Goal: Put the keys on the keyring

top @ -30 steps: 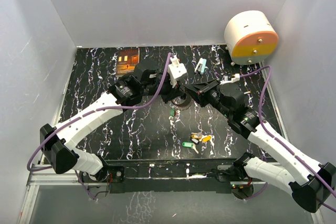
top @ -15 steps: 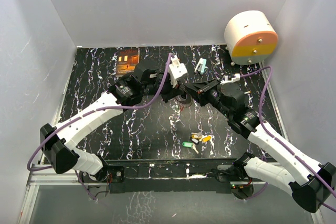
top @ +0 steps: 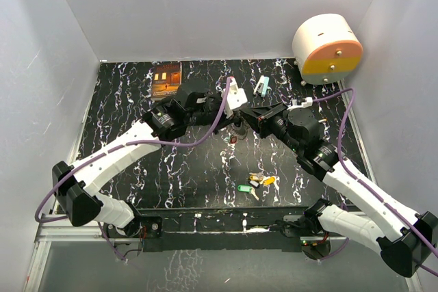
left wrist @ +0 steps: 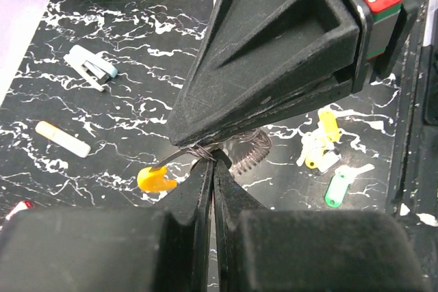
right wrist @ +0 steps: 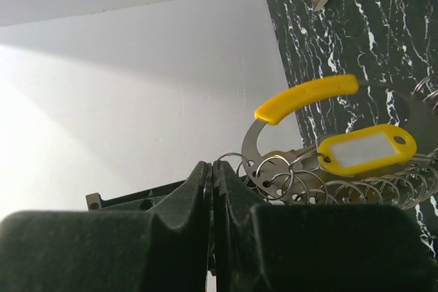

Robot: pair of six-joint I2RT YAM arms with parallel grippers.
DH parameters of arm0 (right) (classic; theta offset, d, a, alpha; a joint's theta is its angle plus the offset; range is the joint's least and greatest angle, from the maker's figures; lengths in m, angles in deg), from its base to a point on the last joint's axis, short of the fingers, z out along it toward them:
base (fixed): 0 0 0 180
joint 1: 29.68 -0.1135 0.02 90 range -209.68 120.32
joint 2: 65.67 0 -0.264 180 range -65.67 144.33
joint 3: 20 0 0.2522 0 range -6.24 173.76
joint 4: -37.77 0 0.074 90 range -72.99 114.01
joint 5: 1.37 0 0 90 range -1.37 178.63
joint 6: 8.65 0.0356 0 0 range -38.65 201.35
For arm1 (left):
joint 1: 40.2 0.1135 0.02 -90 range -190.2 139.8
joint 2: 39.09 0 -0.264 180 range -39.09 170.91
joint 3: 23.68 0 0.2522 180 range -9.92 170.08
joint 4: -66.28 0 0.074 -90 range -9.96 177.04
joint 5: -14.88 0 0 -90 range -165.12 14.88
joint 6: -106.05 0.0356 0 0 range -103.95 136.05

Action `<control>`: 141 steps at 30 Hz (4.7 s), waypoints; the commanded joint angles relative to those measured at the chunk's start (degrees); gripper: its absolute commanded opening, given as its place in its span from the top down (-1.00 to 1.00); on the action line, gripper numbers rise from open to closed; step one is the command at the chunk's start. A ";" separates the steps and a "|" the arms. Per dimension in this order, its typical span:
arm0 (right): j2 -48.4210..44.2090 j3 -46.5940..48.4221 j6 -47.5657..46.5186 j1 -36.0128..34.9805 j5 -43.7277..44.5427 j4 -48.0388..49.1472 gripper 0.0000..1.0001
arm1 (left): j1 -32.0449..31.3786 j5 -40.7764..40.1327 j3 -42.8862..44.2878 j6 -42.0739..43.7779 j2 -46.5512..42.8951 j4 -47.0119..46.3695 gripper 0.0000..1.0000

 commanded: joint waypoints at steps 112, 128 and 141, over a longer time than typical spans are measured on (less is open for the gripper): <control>34.48 1.50 -71.86 9.13 1.84 -18.90 0.39 | 5.16 -13.79 -17.17 1.54 -10.24 -4.04 0.34; 34.53 2.84 -70.56 9.27 6.48 -20.19 0.85 | 5.51 -13.39 -17.38 1.21 -10.41 -4.41 0.32; 25.00 7.82 -69.73 10.35 13.14 -20.88 0.30 | 5.69 -13.58 -18.22 1.26 -11.49 -4.68 0.31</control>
